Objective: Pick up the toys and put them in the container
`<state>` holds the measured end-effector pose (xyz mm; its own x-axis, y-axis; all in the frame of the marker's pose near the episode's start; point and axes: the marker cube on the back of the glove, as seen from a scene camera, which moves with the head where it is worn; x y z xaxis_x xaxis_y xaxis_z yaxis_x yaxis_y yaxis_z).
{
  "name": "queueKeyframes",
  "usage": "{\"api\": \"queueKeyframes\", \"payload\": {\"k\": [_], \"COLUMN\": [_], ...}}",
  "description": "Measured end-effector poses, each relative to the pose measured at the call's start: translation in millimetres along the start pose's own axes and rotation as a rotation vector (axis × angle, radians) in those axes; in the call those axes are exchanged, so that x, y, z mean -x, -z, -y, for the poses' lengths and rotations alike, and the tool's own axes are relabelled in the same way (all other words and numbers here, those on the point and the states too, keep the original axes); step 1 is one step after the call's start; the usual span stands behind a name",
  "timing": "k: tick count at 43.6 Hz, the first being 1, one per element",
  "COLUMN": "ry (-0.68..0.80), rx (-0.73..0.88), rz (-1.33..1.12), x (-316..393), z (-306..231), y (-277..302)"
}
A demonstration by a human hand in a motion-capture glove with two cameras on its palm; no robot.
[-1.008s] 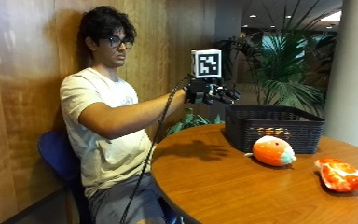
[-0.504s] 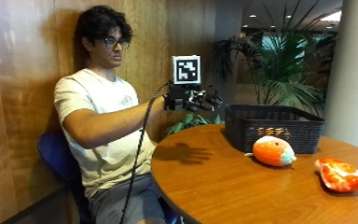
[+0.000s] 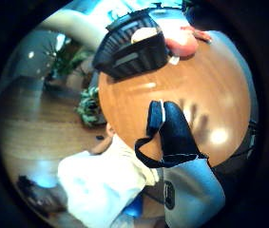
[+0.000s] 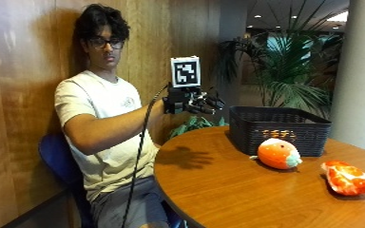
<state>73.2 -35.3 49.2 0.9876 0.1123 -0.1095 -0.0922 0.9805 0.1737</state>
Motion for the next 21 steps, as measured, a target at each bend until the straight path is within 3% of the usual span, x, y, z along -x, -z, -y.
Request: {"api": "queueKeyframes", "payload": {"k": [7,21], "ry": [0.096,0.067], "rx": [-0.009,-0.038], "rz": [0.105,0.075], "x": [9,-4], "z": [-6,-13], "y": [1,7]}}
